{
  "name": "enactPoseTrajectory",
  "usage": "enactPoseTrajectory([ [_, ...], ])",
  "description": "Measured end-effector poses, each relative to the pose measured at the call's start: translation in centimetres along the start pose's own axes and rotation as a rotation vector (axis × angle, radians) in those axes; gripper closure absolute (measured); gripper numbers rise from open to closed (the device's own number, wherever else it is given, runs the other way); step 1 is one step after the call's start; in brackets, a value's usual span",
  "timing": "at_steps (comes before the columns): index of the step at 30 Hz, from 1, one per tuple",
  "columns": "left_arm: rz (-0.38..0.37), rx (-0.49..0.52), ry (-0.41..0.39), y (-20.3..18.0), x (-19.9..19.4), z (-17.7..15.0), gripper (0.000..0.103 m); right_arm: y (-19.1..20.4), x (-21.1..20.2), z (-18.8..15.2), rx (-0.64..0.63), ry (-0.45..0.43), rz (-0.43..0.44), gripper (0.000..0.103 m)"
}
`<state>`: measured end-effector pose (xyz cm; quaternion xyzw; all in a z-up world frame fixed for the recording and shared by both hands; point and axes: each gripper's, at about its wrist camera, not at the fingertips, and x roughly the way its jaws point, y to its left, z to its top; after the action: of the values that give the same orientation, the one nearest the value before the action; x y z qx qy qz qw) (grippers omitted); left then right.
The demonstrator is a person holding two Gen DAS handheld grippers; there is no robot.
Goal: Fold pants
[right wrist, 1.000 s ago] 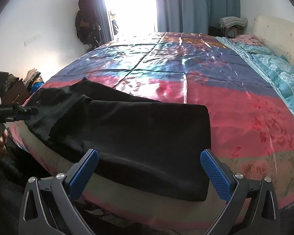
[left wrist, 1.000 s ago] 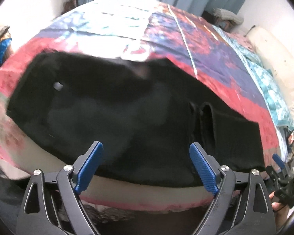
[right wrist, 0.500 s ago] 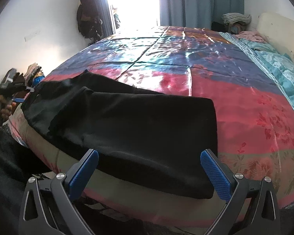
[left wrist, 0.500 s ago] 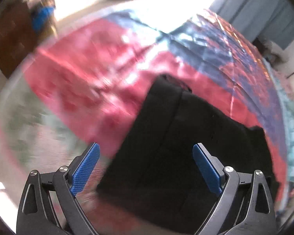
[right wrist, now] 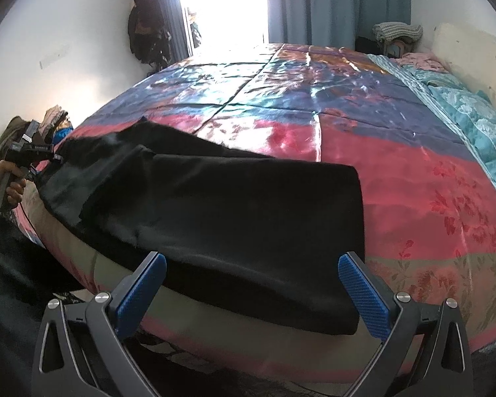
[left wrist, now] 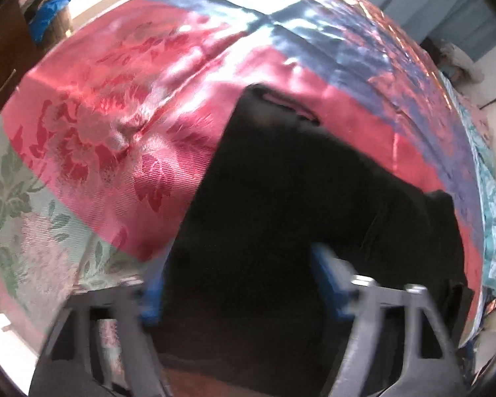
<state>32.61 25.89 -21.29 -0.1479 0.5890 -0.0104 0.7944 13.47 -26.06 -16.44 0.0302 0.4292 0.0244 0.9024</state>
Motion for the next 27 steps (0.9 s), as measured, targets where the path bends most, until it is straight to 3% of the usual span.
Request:
enactPoseTrajectory([
  [1, 0.019, 0.001, -0.004, -0.4, -0.8, -0.1, 0.068, -0.3, -0.3, 0.1, 0.011, -0.013, 0.002, 0.0],
  [2, 0.029, -0.009, -0.005, -0.5, -1.4, -0.2, 0.076, -0.4, -0.4, 0.2, 0.017, -0.02, 0.003, 0.0],
  [5, -0.008, -0.049, -0.017, -0.8, -4.0, -0.3, 0.084, -1.1, -0.8, 0.5, 0.049, -0.04, 0.011, 0.0],
  [9, -0.138, -0.059, -0.066, -4.2, -9.5, -1.1, 0.087, -2.4, -1.6, 0.7, 0.117, -0.074, 0.023, 0.0],
  [14, -0.34, 0.117, -0.093, -16.0, -15.5, -4.9, 0.092, -4.4, -2.3, 1.1, 0.191, -0.115, 0.03, 0.0],
  [17, -0.463, 0.214, -0.049, -24.2, -14.9, -8.5, 0.099, -5.4, -2.5, 1.2, 0.23, -0.128, 0.026, 0.0],
  [19, -0.462, 0.26, -0.018, -29.1, -12.5, -11.2, 0.097, -6.1, -2.7, 1.1, 0.259, -0.137, 0.024, 0.0],
  [20, -0.446, 0.299, -0.003, -31.6, -10.4, -12.8, 0.09, -6.6, -2.9, 1.0, 0.283, -0.141, 0.024, 0.0],
  [23, -0.455, 0.376, 0.187, -36.9, -3.5, -16.9, 0.082, -8.3, -3.3, 0.5, 0.362, -0.156, 0.036, 0.0],
  [25, -0.464, 0.412, 0.246, -37.8, -2.6, -18.9, 0.082, -9.7, -4.1, 0.1, 0.428, -0.193, 0.05, 0.0],
  [27, -0.509, 0.435, 0.207, -36.8, -4.8, -19.5, 0.068, -11.0, -5.0, -0.2, 0.48, -0.237, 0.074, 0.0],
])
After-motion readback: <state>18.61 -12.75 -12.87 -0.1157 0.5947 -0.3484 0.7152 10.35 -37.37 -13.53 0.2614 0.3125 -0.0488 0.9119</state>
